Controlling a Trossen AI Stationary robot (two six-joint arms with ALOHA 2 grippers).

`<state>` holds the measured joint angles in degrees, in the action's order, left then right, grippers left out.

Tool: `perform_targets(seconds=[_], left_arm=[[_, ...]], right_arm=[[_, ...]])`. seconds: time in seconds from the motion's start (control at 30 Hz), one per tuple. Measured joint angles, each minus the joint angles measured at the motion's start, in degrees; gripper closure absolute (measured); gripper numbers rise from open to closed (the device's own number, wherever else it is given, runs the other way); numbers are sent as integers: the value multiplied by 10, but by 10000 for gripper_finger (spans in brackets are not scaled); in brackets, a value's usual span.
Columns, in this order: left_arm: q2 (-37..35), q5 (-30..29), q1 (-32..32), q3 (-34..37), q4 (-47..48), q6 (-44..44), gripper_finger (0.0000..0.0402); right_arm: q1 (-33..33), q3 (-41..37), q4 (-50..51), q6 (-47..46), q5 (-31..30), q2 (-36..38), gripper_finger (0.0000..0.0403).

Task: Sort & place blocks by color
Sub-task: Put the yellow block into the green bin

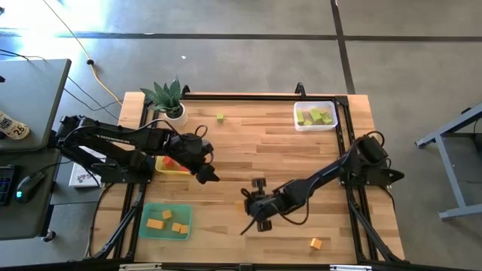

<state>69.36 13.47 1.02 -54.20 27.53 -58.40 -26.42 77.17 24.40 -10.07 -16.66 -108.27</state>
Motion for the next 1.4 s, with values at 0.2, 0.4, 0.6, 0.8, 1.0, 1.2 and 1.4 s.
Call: perform_targets(seconds=[0.2,0.4,0.6,0.8,1.0,1.2,1.4], left_arm=[[0,-10,0,0,-33,-11,190],[0,-37,0,0,-54,-12,190],[2,-56,1,0,-61,-12,190],[2,-71,1,0,-85,-13,190],[2,-105,1,0,-86,-10,190],[2,-131,4,0,-86,2,190],[2,-128,5,0,-86,10,210]], right_arm=[[21,0,-4,1,-78,32,308],[36,0,-40,17,-132,60,308],[47,0,-88,41,-161,73,308],[66,0,-131,42,-174,75,308],[81,0,-194,79,-175,75,308],[92,0,-204,89,-173,76,308],[92,0,-203,90,-174,76,308]])
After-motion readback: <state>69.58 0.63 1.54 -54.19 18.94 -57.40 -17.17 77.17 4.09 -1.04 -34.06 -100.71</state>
